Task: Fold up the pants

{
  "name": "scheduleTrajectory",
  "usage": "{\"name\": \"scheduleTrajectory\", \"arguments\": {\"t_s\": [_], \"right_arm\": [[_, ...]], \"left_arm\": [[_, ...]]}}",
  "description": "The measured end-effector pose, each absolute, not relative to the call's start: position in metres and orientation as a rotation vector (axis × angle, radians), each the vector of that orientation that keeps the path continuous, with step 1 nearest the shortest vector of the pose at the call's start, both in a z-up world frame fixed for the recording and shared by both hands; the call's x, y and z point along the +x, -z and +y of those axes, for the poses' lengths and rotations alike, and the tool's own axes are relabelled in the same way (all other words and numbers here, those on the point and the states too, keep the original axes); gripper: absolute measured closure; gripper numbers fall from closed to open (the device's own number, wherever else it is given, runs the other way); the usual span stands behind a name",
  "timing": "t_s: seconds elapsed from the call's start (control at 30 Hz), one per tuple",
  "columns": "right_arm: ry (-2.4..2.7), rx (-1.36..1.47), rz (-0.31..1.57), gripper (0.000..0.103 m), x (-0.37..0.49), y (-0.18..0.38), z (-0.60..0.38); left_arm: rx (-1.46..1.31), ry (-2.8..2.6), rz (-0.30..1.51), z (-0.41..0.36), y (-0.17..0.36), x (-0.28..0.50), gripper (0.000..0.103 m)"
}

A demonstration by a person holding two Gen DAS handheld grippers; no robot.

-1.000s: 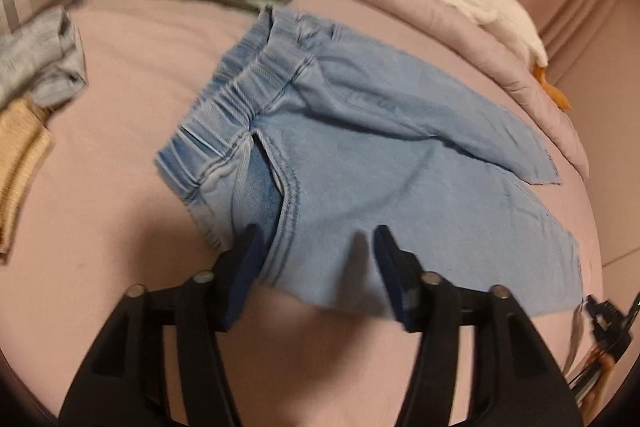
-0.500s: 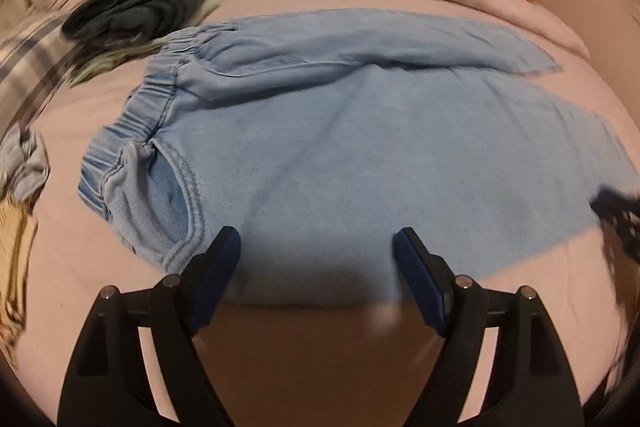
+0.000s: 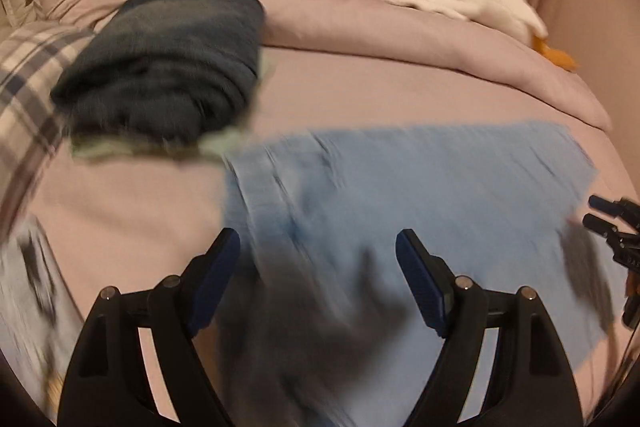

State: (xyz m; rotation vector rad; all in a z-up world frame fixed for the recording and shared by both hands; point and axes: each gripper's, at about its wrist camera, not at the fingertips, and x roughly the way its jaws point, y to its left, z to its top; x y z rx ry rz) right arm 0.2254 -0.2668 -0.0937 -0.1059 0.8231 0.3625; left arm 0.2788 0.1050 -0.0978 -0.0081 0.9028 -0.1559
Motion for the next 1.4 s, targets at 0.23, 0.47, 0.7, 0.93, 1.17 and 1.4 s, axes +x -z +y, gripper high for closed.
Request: {"name": "scheduleTrajectory", "arguments": {"t_s": [0.23,0.47,0.7,0.93,1.17,1.4], "right_arm": [[-0.409,-0.358,0.900,0.056,0.359,0.095,-0.217],[-0.577,-0.449,1.082,0.032,0.416,0.130,-0.191],[-0.610,-0.563,1.025,0.091,0.385,0.126,-0.171],[-0.395,-0.811,0.825,0.101,0.337,0.094,-0.146],[-0.189,-0.881,0.491,0.101,0.245,0.029,-0.154],[-0.210,-0.906,0.321,0.101,0.086,0.025,-0.158]], "left_arm": [[0.171,0.218,1.072,0.113,0.116,0.369,0.022],[0.167,0.338,1.211,0.115,0.145,0.399,0.025],[0.247,0.362,1.165,0.106,0.141,0.385,0.060],[0.395,0.199,0.928,0.088,0.095,0.355,0.065],[0.474,0.157,0.639,0.085,0.051,0.265,0.064],[0.611,0.185,0.487,0.092,0.069,0.159,0.064]]}}
